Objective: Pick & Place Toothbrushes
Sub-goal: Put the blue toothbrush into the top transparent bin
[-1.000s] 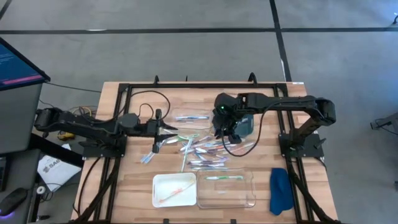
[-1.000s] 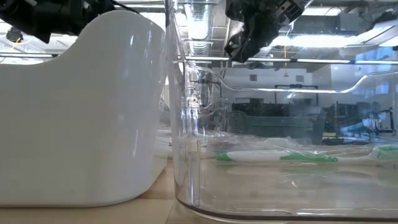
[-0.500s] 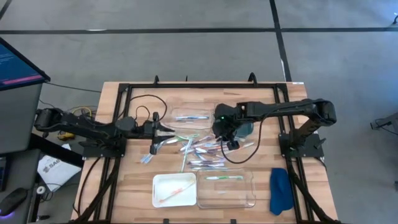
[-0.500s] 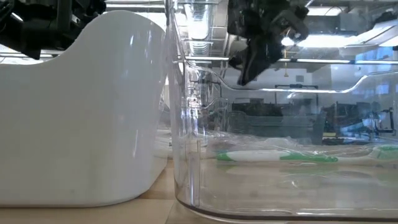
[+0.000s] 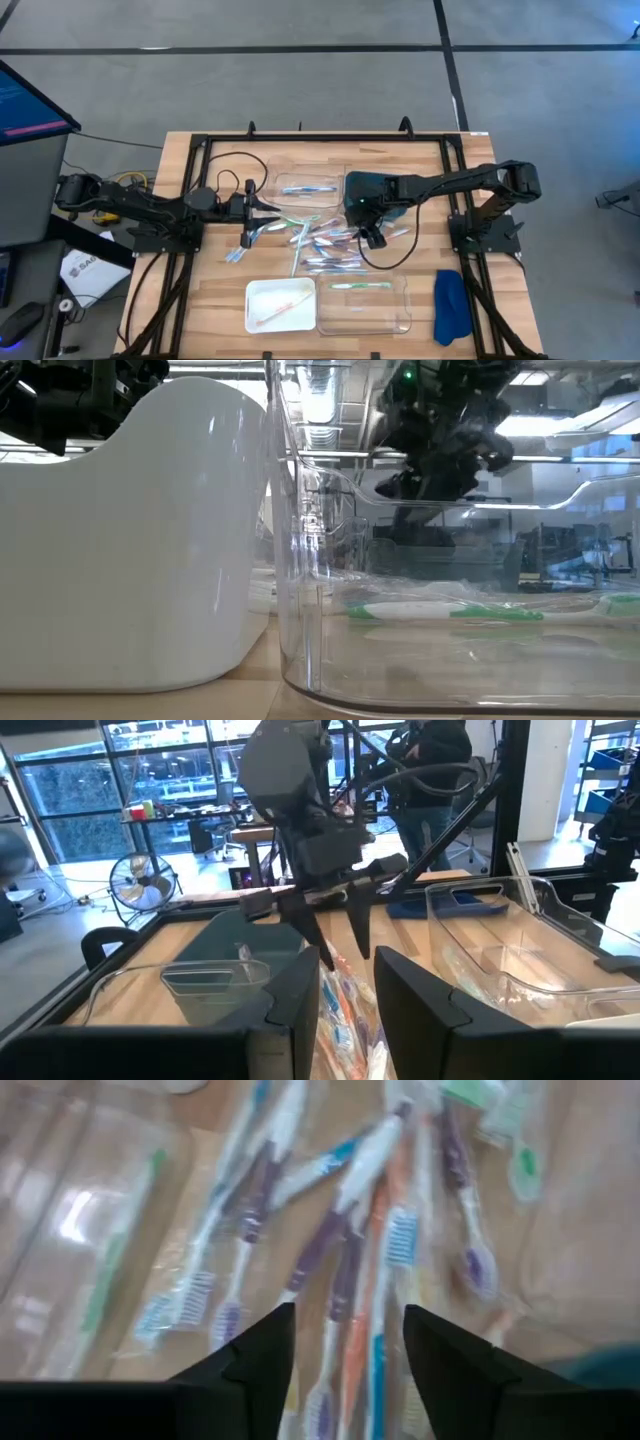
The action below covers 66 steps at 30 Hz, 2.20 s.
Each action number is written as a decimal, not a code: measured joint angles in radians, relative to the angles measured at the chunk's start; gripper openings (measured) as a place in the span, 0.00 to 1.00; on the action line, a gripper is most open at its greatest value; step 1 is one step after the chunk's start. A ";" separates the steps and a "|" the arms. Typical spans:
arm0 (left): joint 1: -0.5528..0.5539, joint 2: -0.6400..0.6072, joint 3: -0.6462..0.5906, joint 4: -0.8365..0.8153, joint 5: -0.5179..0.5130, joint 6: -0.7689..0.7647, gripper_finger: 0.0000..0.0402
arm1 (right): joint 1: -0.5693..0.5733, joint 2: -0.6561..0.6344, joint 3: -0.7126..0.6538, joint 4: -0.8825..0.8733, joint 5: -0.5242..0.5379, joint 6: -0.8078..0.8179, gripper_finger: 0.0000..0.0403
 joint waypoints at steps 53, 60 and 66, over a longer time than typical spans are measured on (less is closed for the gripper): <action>0.001 0.001 -0.015 -0.006 -0.015 0.024 0.23 | 0.078 0.188 0.118 -0.162 0.270 -0.073 0.39; 0.001 0.001 -0.015 -0.007 -0.015 0.024 0.23 | 0.060 0.231 0.118 -0.158 0.274 -0.070 0.39; 0.001 0.001 -0.015 -0.009 -0.018 0.024 0.23 | 0.064 0.270 0.120 -0.158 0.273 -0.070 0.36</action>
